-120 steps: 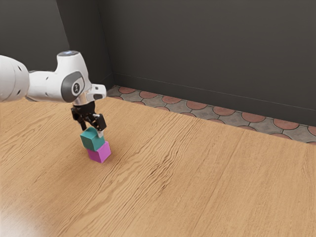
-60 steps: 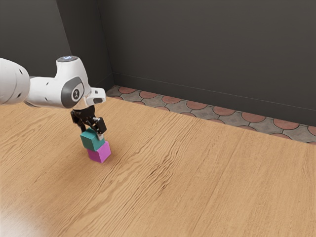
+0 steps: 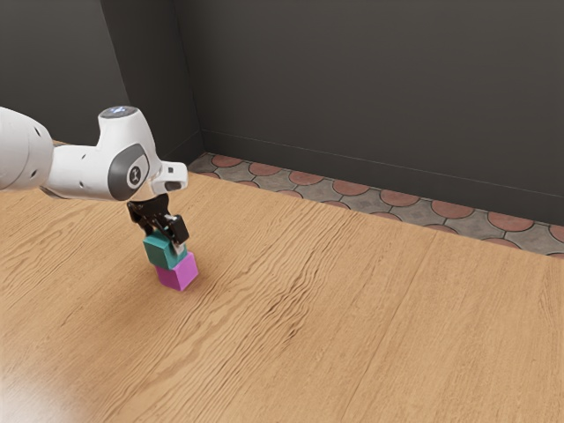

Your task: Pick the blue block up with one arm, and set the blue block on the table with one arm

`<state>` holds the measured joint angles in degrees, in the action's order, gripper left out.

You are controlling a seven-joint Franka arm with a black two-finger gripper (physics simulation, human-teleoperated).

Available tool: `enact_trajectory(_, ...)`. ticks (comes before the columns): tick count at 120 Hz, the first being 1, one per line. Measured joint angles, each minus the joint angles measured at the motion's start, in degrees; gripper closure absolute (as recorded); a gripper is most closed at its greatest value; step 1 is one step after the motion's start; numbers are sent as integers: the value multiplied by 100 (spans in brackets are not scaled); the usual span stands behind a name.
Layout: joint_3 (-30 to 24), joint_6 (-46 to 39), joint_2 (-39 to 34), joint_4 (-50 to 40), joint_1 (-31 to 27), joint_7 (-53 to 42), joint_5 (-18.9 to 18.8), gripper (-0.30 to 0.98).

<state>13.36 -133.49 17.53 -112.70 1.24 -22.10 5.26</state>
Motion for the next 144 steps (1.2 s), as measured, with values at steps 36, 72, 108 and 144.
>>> enact_trajectory(36, 0, -60, 29, 0, 0, -111, 84, 24)
enact_trajectory(72, 1, -67, -28, -4, 1, -130, 68, 30)
enact_trajectory(108, -237, -20, -103, 70, -8, 20, -42, 34)
enact_trajectory(144, -1192, 151, 1080, 1490, 81, 362, -59, 35)
